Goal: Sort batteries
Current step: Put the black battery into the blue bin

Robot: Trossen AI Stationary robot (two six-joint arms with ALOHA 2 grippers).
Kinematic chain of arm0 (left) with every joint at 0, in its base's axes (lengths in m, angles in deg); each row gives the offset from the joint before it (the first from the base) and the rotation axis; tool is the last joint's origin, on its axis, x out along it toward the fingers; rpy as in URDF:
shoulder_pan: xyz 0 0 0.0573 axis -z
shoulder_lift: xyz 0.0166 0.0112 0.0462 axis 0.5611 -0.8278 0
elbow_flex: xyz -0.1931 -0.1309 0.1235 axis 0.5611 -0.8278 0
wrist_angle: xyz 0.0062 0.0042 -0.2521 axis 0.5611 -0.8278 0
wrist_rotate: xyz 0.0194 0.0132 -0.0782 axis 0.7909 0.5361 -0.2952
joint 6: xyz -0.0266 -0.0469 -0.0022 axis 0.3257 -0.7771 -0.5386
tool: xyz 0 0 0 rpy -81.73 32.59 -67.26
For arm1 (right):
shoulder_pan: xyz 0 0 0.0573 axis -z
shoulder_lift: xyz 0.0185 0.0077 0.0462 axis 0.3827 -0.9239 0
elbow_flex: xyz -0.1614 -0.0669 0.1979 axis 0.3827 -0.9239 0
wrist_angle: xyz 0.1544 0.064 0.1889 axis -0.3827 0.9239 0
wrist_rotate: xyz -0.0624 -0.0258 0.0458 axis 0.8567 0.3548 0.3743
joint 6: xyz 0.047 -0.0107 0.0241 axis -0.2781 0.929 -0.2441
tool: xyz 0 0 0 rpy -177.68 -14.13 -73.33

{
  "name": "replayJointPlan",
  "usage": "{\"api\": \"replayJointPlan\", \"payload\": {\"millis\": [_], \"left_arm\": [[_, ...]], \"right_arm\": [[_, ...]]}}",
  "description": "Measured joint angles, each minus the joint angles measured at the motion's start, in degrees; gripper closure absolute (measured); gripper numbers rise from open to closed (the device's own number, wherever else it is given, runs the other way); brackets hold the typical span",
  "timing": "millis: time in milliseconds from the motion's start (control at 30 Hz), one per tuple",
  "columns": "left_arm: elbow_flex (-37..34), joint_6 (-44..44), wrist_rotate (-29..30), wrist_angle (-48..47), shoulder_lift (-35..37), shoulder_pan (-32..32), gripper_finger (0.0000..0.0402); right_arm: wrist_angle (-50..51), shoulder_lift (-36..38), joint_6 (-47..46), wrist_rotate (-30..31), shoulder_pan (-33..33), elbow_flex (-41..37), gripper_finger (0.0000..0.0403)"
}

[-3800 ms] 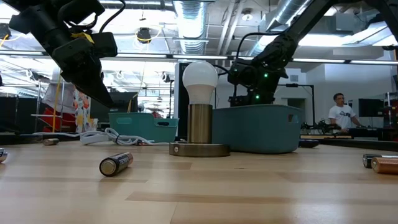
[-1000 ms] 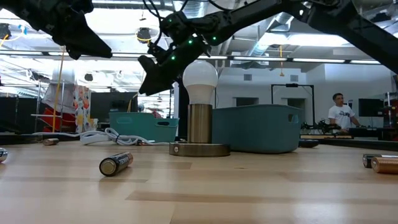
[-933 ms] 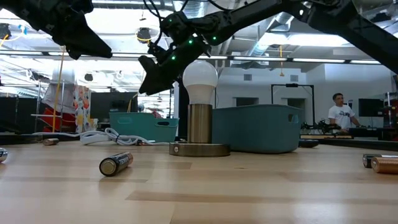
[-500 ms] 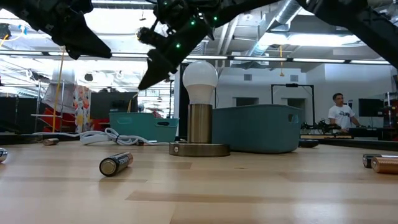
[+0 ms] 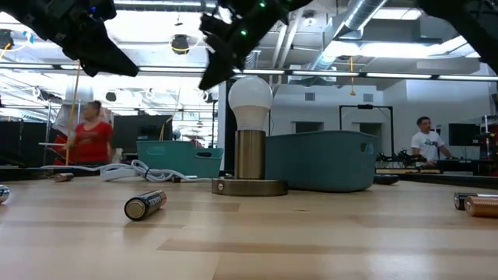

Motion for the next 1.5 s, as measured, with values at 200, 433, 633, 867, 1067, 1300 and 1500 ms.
{"api": "replayJointPlan", "payload": {"millis": [200,433,633,867,1067,1300,1500], "left_arm": [[0.00,-1.91,-0.02,-1.71,-0.21,0.00,0.0308],[0.00,-2.16,-0.02,-2.02,-0.69,0.00,0.0308],[0.00,-2.39,-0.04,-2.05,-0.73,0.00,0.0308],[0.00,-3.05,-0.04,-2.01,-0.72,0.01,0.0308],[0.00,-3.01,-0.04,-2.04,-0.72,0.00,0.0308],[0.00,-2.79,-0.04,-2.41,-0.72,0.00,0.0308],[0.00,-2.70,-0.04,-2.48,-0.70,0.00,0.0308]], "right_arm": [[-1.92,10.64,-8.35,3.43,3.97,-14.61,0.0234],[-1.39,21.76,-22.39,5.10,9.94,-32.07,0.0234],[-0.41,23.43,-28.61,6.62,13.21,-41.37,0.0242],[-1.79,23.07,-32.13,7.69,15.40,-46.35,0.0254],[-2.41,23.09,-32.94,7.90,17.42,-50.30,0.0251],[-6.41,23.12,-33.47,6.95,18.55,-54.55,0.0218],[-10.62,23.12,-33.49,6.02,19.39,-57.05,0.0192]]}}
